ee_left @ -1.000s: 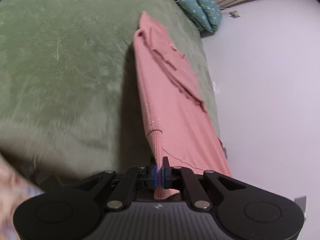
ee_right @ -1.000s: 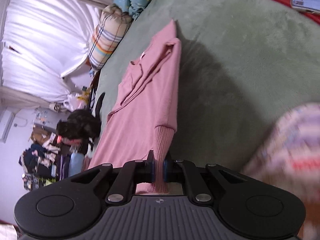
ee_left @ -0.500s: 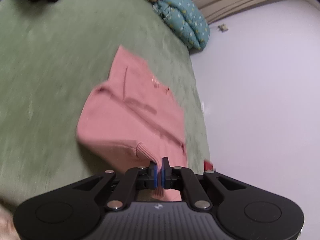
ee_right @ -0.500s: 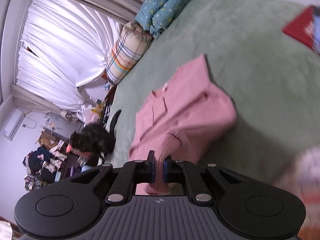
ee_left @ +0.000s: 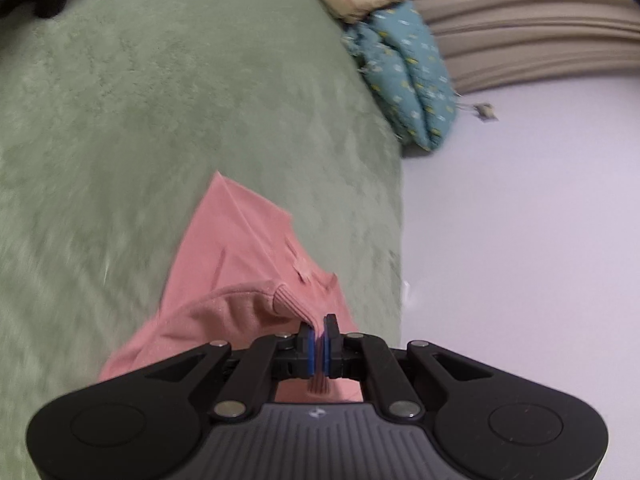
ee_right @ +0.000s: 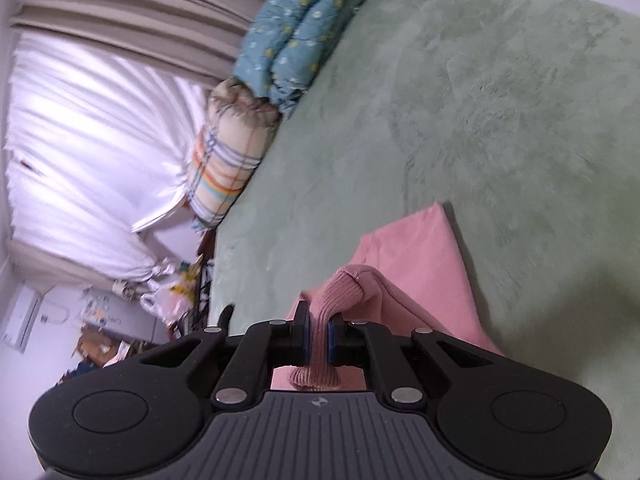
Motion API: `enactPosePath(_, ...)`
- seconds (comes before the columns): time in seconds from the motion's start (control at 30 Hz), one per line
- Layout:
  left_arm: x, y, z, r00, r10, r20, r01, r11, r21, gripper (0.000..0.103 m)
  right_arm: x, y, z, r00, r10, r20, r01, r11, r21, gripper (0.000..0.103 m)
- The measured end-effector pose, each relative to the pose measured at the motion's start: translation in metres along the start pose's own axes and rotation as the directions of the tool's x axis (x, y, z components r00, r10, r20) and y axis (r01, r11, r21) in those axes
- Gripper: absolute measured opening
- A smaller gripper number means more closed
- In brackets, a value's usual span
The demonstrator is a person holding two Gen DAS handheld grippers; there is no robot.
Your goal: Fold clothes
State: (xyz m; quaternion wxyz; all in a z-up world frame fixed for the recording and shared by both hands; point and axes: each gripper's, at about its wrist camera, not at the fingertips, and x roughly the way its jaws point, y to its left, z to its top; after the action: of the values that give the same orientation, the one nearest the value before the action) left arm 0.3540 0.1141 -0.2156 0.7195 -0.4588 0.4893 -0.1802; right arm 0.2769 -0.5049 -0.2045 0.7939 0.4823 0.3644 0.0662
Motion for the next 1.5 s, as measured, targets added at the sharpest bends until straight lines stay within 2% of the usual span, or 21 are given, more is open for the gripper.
enactPosePath(0.1, 0.017, -0.003, 0.019, 1.0, 0.0, 0.004, 0.0, 1.0, 0.021, 0.004, 0.025, -0.005, 0.014, 1.0, -0.007, 0.01, 0.007, 1.0, 0.018, 0.007)
enactPosePath(0.3, 0.05, 0.014, 0.044, 0.998, 0.047, -0.035, -0.048, 0.998, -0.031, 0.004, 0.064, -0.025, 0.029, 0.999, -0.04, -0.02, 0.042, 0.996, 0.077, 0.007)
enactPosePath(0.43, 0.076, 0.032, 0.062, 0.997, 0.047, -0.054, -0.053, 0.99, -0.129, 0.007, 0.085, -0.038, 0.038, 0.998, -0.056, -0.031, 0.06, 0.988, 0.14, 0.008)
enactPosePath(0.5, 0.09, 0.049, 0.078, 0.999, -0.009, -0.032, 0.0, 0.965, -0.262, 0.013, 0.096, -0.045, 0.043, 0.997, -0.063, -0.034, 0.068, 0.982, 0.176, 0.017)
enactPosePath(0.53, 0.093, 0.055, 0.084, 1.0, -0.025, -0.005, 0.022, 0.952, -0.307, 0.022, 0.1, -0.049, 0.046, 0.998, -0.061, -0.022, 0.064, 0.974, 0.219, 0.028)
enactPosePath(0.57, 0.093, 0.06, 0.089, 0.999, -0.025, 0.032, 0.035, 0.941, -0.337, 0.034, 0.104, -0.055, 0.049, 0.998, -0.062, -0.006, 0.061, 0.962, 0.268, 0.034)
enactPosePath(0.6, 0.093, 0.066, 0.094, 0.997, -0.022, 0.072, 0.047, 0.93, -0.365, 0.04, 0.109, -0.063, 0.053, 0.996, -0.079, 0.029, 0.065, 0.941, 0.331, 0.04)
enactPosePath(0.67, 0.09, 0.074, 0.104, 0.99, -0.015, 0.137, 0.067, 0.92, -0.386, 0.042, 0.109, -0.065, 0.058, 0.991, -0.12, 0.059, 0.095, 0.944, 0.315, 0.049)
enactPosePath(0.7, 0.088, 0.076, 0.106, 0.991, -0.007, 0.137, 0.057, 0.928, -0.367, 0.042, 0.108, -0.064, 0.061, 0.989, -0.133, 0.061, 0.111, 0.951, 0.288, 0.06)
enactPosePath(0.8, 0.083, 0.07, 0.104, 0.993, 0.025, 0.112, 0.003, 0.97, -0.244, 0.042, 0.106, -0.06, 0.068, 0.982, -0.175, 0.068, 0.157, 0.966, 0.206, 0.061)
enactPosePath(0.83, 0.081, 0.062, 0.101, 0.993, 0.057, 0.105, -0.042, 0.989, -0.139, 0.042, 0.105, -0.059, 0.07, 0.98, -0.187, 0.07, 0.173, 0.97, 0.173, 0.061)
enactPosePath(0.87, 0.08, 0.055, 0.098, 0.99, 0.092, 0.106, -0.087, 0.995, -0.047, 0.042, 0.105, -0.053, 0.07, 0.978, -0.199, 0.064, 0.193, 0.977, 0.093, 0.061)
enactPosePath(0.9, 0.079, 0.048, 0.095, 0.986, 0.126, 0.111, -0.13, 0.991, 0.035, 0.042, 0.107, -0.043, 0.068, 0.97, -0.234, 0.059, 0.238, 0.969, -0.066, 0.061)
enactPosePath(0.97, 0.088, 0.035, 0.087, 0.976, 0.186, 0.112, -0.206, 0.954, 0.219, 0.042, 0.112, -0.03, 0.061, 0.956, -0.286, 0.061, 0.291, 0.914, -0.282, 0.061)
enactPosePath(1.03, 0.097, 0.024, 0.083, 0.968, 0.222, 0.117, -0.248, 0.914, 0.32, 0.042, 0.121, -0.023, 0.056, 0.954, -0.297, 0.053, 0.291, 0.86, -0.42, 0.061)
enactPosePath(1.1, 0.113, 0.014, 0.078, 0.962, 0.248, 0.117, -0.274, 0.867, 0.416, 0.042, 0.128, -0.019, 0.053, 0.957, -0.284, 0.059, 0.273, 0.818, -0.506, 0.058)
enactPosePath(1.17, 0.127, 0.012, 0.076, 0.957, 0.274, 0.093, -0.285, 0.834, 0.472, 0.042, 0.135, -0.015, 0.049, 0.95, -0.296, 0.101, 0.3, 0.767, -0.567, 0.058)
enactPosePath(1.33, 0.156, 0.012, 0.076, 0.936, 0.341, 0.085, -0.334, 0.786, 0.52, 0.042, 0.152, -0.019, 0.052, 0.938, -0.325, 0.121, 0.327, 0.712, -0.622, 0.05)
enactPosePath(1.4, 0.162, 0.013, 0.074, 0.936, 0.34, 0.093, -0.334, 0.773, 0.539, 0.034, 0.164, -0.021, 0.054, 0.942, -0.322, 0.092, 0.305, 0.71, -0.635, 0.049)
enactPosePath(1.43, 0.163, 0.012, 0.071, 0.938, 0.33, 0.101, -0.33, 0.767, 0.55, 0.021, 0.169, -0.021, 0.054, 0.944, -0.319, 0.084, 0.297, 0.709, -0.64, 0.049)
enactPosePath(1.5, 0.164, 0.013, 0.068, 0.939, 0.323, 0.117, -0.331, 0.757, 0.563, 0.02, 0.18, -0.022, 0.054, 0.947, -0.319, 0.048, 0.275, 0.72, -0.637, 0.049)
